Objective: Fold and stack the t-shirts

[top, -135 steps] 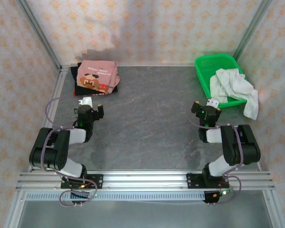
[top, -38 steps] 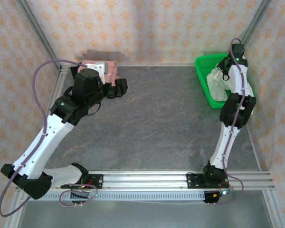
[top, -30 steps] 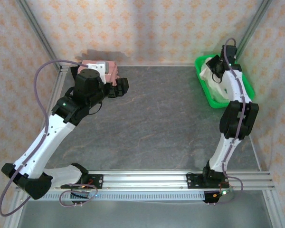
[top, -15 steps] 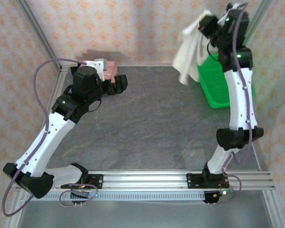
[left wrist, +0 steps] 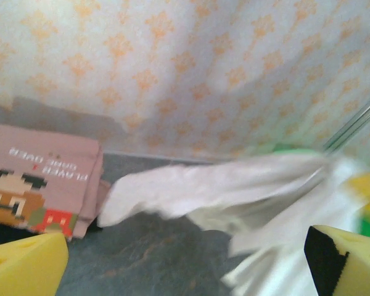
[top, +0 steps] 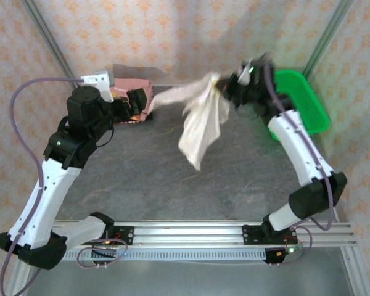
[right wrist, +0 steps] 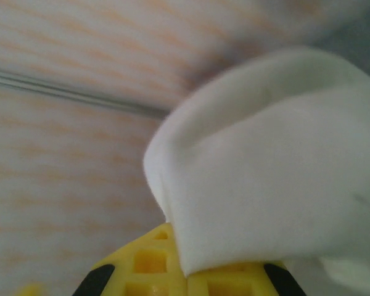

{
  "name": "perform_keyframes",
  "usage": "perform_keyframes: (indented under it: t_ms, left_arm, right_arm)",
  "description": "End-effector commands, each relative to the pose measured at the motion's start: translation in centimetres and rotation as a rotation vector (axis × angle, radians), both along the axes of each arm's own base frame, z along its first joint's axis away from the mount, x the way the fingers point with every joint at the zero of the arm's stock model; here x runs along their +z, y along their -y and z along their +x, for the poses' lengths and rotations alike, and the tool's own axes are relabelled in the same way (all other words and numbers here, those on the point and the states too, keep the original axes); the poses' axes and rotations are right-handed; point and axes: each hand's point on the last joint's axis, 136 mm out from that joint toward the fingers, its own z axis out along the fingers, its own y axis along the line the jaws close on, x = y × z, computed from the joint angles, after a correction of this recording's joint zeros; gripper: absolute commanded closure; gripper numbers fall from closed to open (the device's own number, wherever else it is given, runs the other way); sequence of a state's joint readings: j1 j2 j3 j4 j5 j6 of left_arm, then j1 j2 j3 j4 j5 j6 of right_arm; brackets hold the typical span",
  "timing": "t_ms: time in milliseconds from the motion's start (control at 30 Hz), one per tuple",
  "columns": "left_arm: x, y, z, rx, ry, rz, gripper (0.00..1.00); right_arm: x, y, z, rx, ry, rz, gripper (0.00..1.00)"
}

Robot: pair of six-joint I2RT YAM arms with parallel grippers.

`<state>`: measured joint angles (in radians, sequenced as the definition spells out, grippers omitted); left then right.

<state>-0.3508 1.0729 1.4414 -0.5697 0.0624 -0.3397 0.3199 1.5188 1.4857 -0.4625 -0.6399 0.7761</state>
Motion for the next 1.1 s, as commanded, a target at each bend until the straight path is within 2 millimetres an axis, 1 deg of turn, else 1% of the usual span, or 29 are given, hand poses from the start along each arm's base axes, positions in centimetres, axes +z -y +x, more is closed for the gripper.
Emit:
perform_keyframes:
  t_ms: [0,33,67,100,167,200,267,300,367,467,533,600,667,700,733,833,867,900,933,1033,1067]
  left_arm:
    - [-6.7,0.0,-0.8,-0.014,-0.172,0.035,0.0]
    - [-8.3,0.3,-1.1,-0.026,-0.209,0.039,0.0]
    - [-10.3,0.4,-1.5,-0.034,-0.248,0.048,0.0]
    - [-12.2,0.7,-1.9,-0.047,-0.287,0.052,0.0]
    - [-15.7,1.4,-2.6,-0.074,-0.363,0.051,0.0]
    - [-17.2,1.6,-2.9,-0.079,-0.4,0.051,0.0]
    - [-20.1,1.8,-3.4,-0.083,-0.475,0.058,0.0]
    - [-21.1,1.7,-3.4,-0.075,-0.501,0.065,0.0]
    - [-22.9,1.7,-3.1,-0.062,-0.547,0.08,0.0]
    - [-25.2,1.5,-1.8,-0.018,-0.627,0.099,0.0]
    - [-26.6,1.9,-0.6,-0.01,-0.695,0.071,0.0]
    - [-28.0,2.4,0.9,-0.004,-0.752,0.04,0.0]
    - [-29.3,2.2,2.8,0.032,-0.794,0.007,0.0]
    - [-29.6,2.2,3.7,0.043,-0.804,-0.022,0.0]
    - [-30.3,2.0,4.7,0.071,-0.819,-0.063,0.0]
    - [-31.5,2.0,8.1,0.106,-0.835,-0.154,0.03]
    - [-31.8,1.9,9.1,0.117,-0.839,-0.158,0.05]
    - [-32.0,1.8,10.0,0.126,-0.84,-0.157,0.07]
    - [-32.2,1.7,11.1,0.132,-0.834,-0.158,0.09]
    - [-32.9,1.6,13.7,0.152,-0.829,-0.159,0.17]
    - [-34.1,1.4,14.2,0.169,-0.857,-0.148,0.21]
  right_arm:
    - [-9.8,0.7,-2.6,-0.019,-0.21,-0.015,1.0]
    - [-12.4,0.9,-3.1,-0.002,-0.244,-0.039,1.0]
    - [-15.2,1.9,-3.7,-0.019,-0.304,-0.1,1.0]
    - [-17.2,2.7,-4.2,-0.016,-0.343,-0.16,1.0]
    - [-19.6,3.8,-4.5,-0.007,-0.388,-0.224,1.0]
    - [-20.2,3.9,-4.5,0.002,-0.399,-0.235,0.98]
    - [-21.1,4.1,-4.4,0.035,-0.408,-0.284,0.9]
    - [-21.4,4.5,-4.4,0.041,-0.418,-0.316,0.86]
    - [-21.3,4.8,-4.2,0.063,-0.415,-0.364,0.67]
    - [-20.1,5.7,-4.5,0.068,-0.391,-0.419,0.46]
    - [-19.0,6.5,-5.5,0.072,-0.368,-0.461,0.37]
    - [-17.7,7.1,-7.1,0.084,-0.341,-0.489,0.31]
    - [-16.4,7.2,-9.1,0.103,-0.305,-0.495,0.24]
    - [-16.1,7.0,-10.0,0.116,-0.294,-0.493,0.21]
    - [-15.8,6.8,-11.4,0.135,-0.283,-0.487,0.09]
    - [-15.9,6.4,-15.1,0.167,-0.286,-0.461,0.07]
    - [-16.5,6.4,-16.2,0.172,-0.304,-0.46,0.05]
    - [-16.3,6.5,-17.1,0.166,-0.292,-0.45,0.04]
    - [-16.7,6.8,-18.1,0.163,-0.306,-0.446,0.04]
    - [-17.6,7.1,-20.3,0.157,-0.336,-0.425,0.02]
    - [-17.8,7.1,-20.9,0.154,-0.341,-0.418,0.02]
